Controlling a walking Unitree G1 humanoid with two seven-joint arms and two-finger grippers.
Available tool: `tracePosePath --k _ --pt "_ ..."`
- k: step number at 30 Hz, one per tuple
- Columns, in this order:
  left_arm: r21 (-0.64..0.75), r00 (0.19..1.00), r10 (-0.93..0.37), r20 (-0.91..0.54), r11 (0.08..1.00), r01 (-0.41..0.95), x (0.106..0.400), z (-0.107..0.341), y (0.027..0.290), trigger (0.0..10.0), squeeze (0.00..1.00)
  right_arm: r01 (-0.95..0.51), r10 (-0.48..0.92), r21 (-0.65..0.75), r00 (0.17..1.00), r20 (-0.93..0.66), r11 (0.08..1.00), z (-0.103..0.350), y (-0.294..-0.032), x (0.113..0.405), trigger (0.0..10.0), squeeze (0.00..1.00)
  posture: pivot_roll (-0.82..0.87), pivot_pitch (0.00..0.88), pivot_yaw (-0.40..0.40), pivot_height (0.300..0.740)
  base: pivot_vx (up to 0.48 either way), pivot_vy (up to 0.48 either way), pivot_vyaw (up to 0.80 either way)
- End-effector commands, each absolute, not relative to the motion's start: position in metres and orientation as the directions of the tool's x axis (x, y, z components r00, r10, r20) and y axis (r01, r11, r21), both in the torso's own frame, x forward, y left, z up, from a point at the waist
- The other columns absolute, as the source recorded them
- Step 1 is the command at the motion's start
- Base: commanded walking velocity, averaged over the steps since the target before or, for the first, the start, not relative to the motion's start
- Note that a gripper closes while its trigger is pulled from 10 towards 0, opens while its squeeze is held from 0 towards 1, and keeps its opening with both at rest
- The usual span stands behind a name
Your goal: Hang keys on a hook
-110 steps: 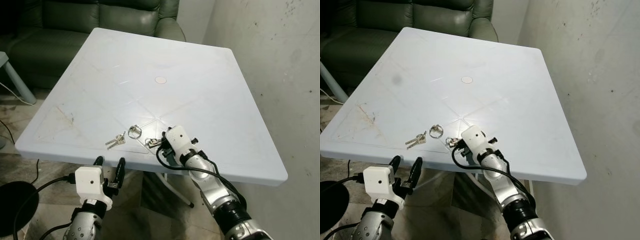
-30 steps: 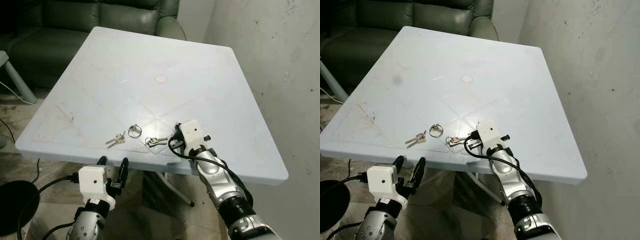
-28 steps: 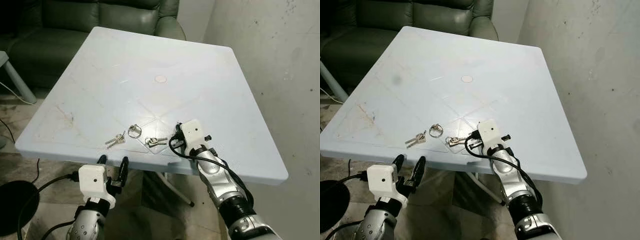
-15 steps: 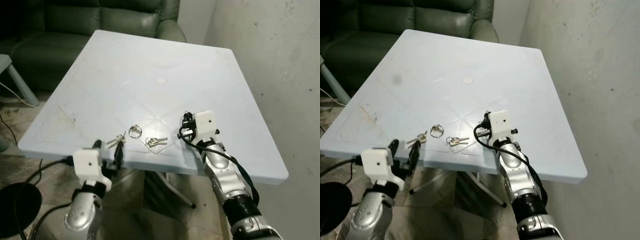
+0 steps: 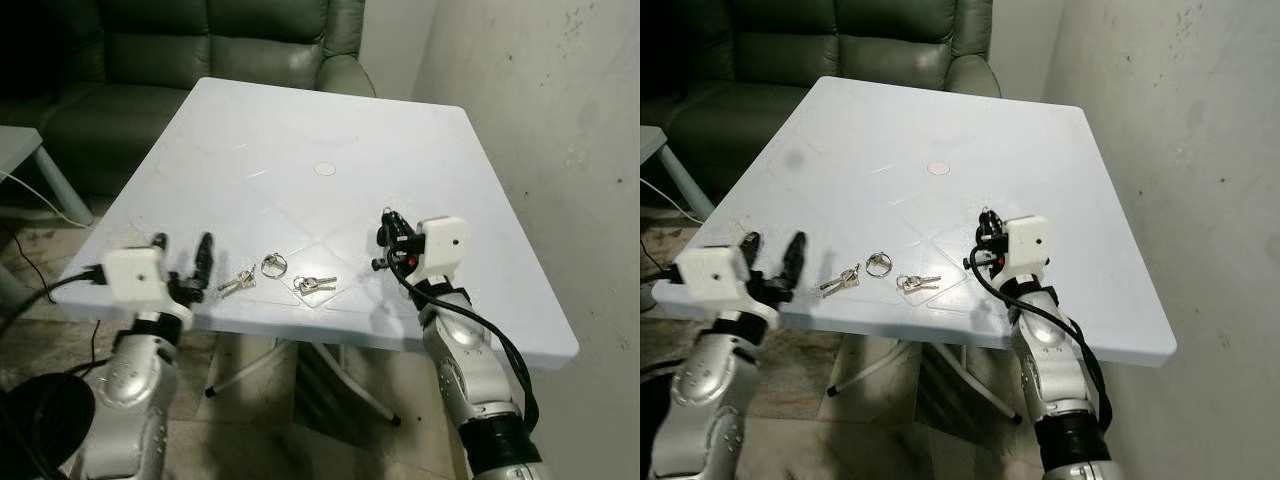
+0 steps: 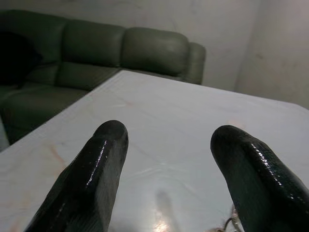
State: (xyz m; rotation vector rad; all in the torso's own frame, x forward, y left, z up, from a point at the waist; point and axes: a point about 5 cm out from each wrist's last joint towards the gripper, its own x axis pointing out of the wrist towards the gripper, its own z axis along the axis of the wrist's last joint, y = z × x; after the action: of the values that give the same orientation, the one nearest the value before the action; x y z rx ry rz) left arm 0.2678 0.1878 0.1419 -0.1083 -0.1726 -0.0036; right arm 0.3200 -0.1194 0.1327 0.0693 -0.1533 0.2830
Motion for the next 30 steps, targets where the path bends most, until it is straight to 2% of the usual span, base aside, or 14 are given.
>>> tracePosePath --k 1,7,19,30 --pt "-0.117 0.985 0.046 0.165 0.993 -0.027 0.273 0.141 0.196 10.0 0.00 -0.273 0.258 0.058 0.948 0.183 0.960 0.136 -0.125 0.317 10.0 0.00 -0.07 0.000 -0.040 0.728 0.000 0.000 0.00" --pt "-0.141 0.985 0.089 0.150 0.988 -0.068 0.277 0.139 0.199 10.0 0.00 -0.189 0.182 0.032 0.971 0.153 0.981 0.132 -0.132 0.321 10.0 0.00 -0.07 0.000 -0.034 0.728 0.000 0.000 0.00" --pt "-0.098 0.979 0.130 0.158 0.988 -0.116 0.286 0.144 0.215 10.0 0.00 -0.222 0.221 -0.002 0.968 0.120 0.975 0.133 -0.132 0.324 10.0 0.00 -0.07 0.000 -0.031 0.728 0.000 0.000 0.00" --pt "-0.110 0.978 0.165 0.130 0.982 -0.151 0.288 0.141 0.219 10.0 0.00 -0.223 0.221 0.000 0.969 0.111 0.975 0.132 -0.131 0.321 10.0 0.00 -0.08 0.000 -0.025 0.728 0.000 0.000 -0.75"
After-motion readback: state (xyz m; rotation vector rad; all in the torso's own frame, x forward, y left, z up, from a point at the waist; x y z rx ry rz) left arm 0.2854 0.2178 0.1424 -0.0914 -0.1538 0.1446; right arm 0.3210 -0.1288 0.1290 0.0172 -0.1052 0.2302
